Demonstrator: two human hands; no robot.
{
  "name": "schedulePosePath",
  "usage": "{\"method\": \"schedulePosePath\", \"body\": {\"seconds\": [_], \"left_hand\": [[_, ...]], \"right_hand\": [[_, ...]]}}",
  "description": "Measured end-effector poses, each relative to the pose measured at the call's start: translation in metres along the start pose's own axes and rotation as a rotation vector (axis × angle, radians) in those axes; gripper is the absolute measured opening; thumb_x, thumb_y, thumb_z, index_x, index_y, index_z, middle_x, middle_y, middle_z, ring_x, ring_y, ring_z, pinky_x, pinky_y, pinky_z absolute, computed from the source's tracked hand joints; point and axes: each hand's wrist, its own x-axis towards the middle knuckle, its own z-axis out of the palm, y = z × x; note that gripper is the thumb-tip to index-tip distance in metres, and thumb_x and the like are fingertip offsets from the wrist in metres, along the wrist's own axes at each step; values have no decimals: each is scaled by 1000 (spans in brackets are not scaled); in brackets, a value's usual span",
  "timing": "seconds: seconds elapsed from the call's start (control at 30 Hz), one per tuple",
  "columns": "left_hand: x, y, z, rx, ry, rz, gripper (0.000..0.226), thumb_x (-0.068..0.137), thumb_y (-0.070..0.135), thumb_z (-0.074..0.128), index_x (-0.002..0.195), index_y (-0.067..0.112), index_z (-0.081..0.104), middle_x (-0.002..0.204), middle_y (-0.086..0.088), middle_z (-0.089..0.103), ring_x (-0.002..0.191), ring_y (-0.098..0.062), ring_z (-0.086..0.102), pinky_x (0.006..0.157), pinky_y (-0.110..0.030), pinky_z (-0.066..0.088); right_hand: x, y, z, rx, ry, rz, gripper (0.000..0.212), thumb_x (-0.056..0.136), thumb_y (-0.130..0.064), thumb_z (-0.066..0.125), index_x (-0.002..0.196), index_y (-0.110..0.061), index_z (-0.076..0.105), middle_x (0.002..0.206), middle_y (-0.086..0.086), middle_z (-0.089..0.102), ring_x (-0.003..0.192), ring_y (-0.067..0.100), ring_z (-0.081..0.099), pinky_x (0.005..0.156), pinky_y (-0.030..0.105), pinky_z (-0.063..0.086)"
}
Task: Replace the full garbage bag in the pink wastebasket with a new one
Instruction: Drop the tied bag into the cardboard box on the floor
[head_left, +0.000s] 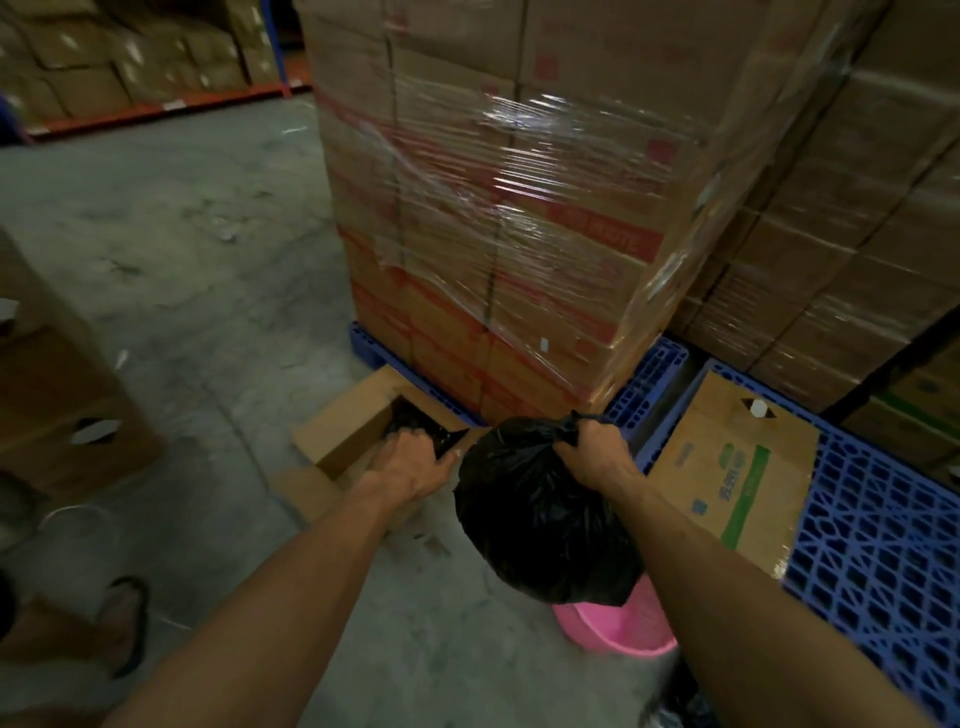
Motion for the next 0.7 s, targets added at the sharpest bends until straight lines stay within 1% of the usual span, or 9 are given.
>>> {"method": "schedulePosePath", "body": {"seconds": [0.07, 0.17, 0.27, 0.37, 0.43, 0.5, 0.57, 0.63, 0.7], "left_hand": [[9, -26, -8, 2, -5, -22, 76, 97, 64, 30, 139, 2, 47, 138, -18, 51, 123, -32, 51, 97, -38, 43], [23, -63, -18, -9, -18, -51, 75, 99, 61, 29, 141, 1, 46, 142, -19, 48, 126, -32, 49, 100, -38, 42], [41, -100, -22, -32, -18, -84, 75, 98, 62, 31, 139, 1, 49, 140, -19, 50, 125, -32, 51, 100, -38, 45], [67, -134, -23, -67, -23, -115, 76, 96, 65, 34, 136, 3, 50, 136, -18, 53, 122, -33, 52, 99, -39, 47], [85, -155, -23, -84, -35, -135, 74, 96, 64, 33, 134, 4, 53, 135, -19, 54, 122, -33, 53, 99, -38, 47], [106, -174, -23, -82, -39, -163, 73, 97, 63, 33, 136, 3, 51, 136, -19, 53, 124, -33, 51, 100, -37, 44], [132, -194, -19, -106, -48, -201, 75, 97, 63, 33, 139, 2, 47, 138, -20, 51, 126, -33, 50, 102, -37, 42], [162, -214, -14, -117, -50, -221, 75, 97, 63, 33, 138, 1, 46, 137, -21, 51, 125, -33, 50, 102, -37, 42], [190, -231, -3, -132, -55, -231, 74, 97, 61, 34, 136, -1, 48, 135, -22, 53, 123, -34, 52, 101, -37, 42]], "right_hand": [[15, -26, 11, 30, -6, -2, 26, 100, -36, 56, 102, -10, 56, 96, 11, 62, 79, 27, 59, 60, 33, 44], [41, -67, 28, 98, -42, -16, 26, 101, -35, 55, 105, -9, 57, 90, 9, 60, 75, 26, 60, 54, 32, 44], [67, -105, 46, 153, -80, -35, 27, 100, -36, 57, 103, -9, 58, 92, 10, 62, 80, 28, 64, 61, 37, 53], [100, -140, 66, 218, -128, -41, 27, 98, -36, 61, 102, -10, 59, 93, 10, 63, 80, 28, 63, 61, 36, 50], [125, -164, 80, 224, -162, -62, 25, 98, -36, 62, 102, -12, 57, 85, 5, 59, 78, 27, 60, 60, 34, 45], [152, -188, 98, 214, -181, -94, 23, 98, -35, 62, 102, -14, 56, 79, 1, 55, 78, 27, 56, 65, 35, 47], [181, -211, 116, 194, -197, -118, 25, 97, -36, 62, 106, -13, 60, 91, 7, 63, 86, 30, 61, 78, 42, 55], [212, -231, 136, 184, -212, -113, 36, 96, -38, 63, 120, -11, 62, 111, 13, 67, 100, 33, 65, 89, 47, 55], [242, -248, 159, 164, -240, -117, 42, 96, -39, 64, 127, -11, 60, 114, 13, 66, 101, 33, 64, 86, 46, 56]]}}
